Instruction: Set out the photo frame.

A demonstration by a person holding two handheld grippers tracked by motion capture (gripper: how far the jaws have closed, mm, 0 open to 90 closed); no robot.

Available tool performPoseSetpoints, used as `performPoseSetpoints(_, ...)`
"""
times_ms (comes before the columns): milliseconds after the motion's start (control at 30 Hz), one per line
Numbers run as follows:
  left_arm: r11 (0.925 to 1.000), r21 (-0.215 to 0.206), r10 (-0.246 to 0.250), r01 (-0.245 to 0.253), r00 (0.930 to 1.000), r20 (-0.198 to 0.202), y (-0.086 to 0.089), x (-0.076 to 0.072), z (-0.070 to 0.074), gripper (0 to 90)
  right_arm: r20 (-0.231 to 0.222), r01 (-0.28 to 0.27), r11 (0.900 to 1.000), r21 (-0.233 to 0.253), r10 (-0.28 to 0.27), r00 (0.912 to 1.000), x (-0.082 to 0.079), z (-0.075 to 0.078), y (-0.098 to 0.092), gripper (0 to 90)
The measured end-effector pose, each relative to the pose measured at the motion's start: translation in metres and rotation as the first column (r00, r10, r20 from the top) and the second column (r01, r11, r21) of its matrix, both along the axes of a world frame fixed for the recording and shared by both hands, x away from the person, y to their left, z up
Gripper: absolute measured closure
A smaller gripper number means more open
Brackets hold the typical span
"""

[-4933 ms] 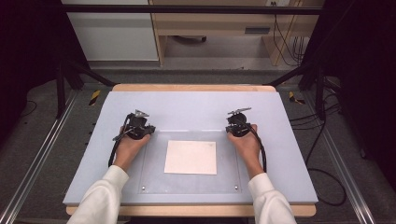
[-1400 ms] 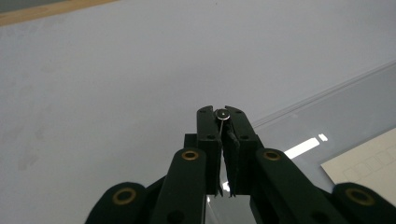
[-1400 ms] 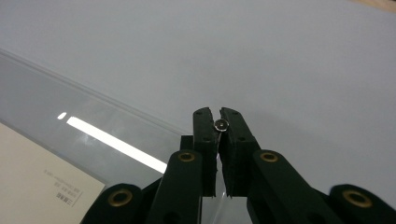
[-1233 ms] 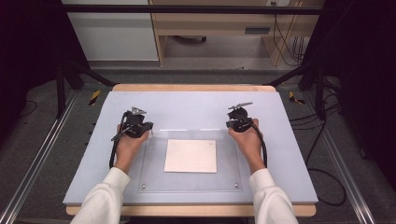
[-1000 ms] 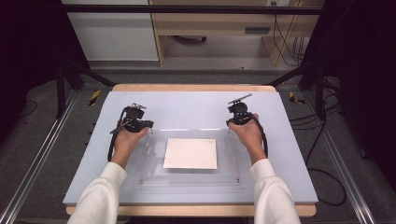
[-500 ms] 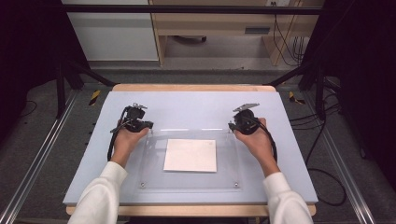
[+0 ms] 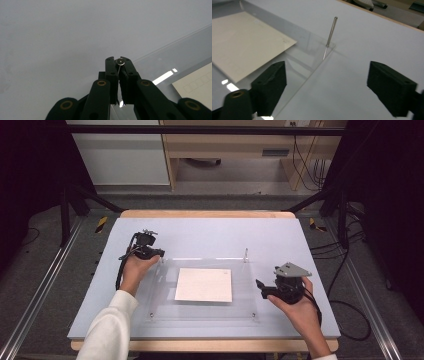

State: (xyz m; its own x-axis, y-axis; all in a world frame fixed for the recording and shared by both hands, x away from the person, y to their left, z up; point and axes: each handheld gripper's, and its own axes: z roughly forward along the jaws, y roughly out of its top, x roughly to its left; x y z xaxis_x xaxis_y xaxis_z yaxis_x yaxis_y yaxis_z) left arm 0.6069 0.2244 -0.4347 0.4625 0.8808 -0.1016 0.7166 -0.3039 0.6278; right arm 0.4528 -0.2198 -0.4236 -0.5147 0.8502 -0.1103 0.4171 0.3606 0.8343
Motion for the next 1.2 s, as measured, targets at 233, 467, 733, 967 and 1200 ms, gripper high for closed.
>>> performPoseSetpoints(233,1.0,0.009,-0.002,0.002,1.0,-0.005,-0.001,-0.001,0.0,84.8,0.001,-0.021,0.998,-0.051,0.022,0.9998,-0.042,-0.014,-0.01,18.1)
performPoseSetpoints(467,0.9999,0.014,0.0,0.0,1.0,-0.005,-0.001,-0.001,-0.001,84.8,0.0,-0.069,0.991,-0.116,0.07,0.9976,-0.063,-0.022,-0.011,25.7)
performPoseSetpoints(733,0.9999,0.01,0.004,-0.004,0.9999,-0.013,0.0,0.0,-0.001,84.6,-0.037,-0.068,0.986,-0.15,0.063,0.9973,-0.07,-0.026,-0.015,24.3)
performPoseSetpoints(967,0.9999,0.015,0.007,-0.007,0.9997,-0.025,-0.001,0.001,-0.001,84.6,-0.07,-0.083,0.974,-0.212,0.07,0.9951,-0.076,-0.032,-0.014,19.7)
performPoseSetpoints(1200,0.9999,0.016,0.003,-0.003,0.9994,-0.036,-0.001,0.003,-0.002,84.7,-0.099,-0.117,0.963,-0.241,0.096,0.9905,-0.077,-0.037,-0.012,19.2)
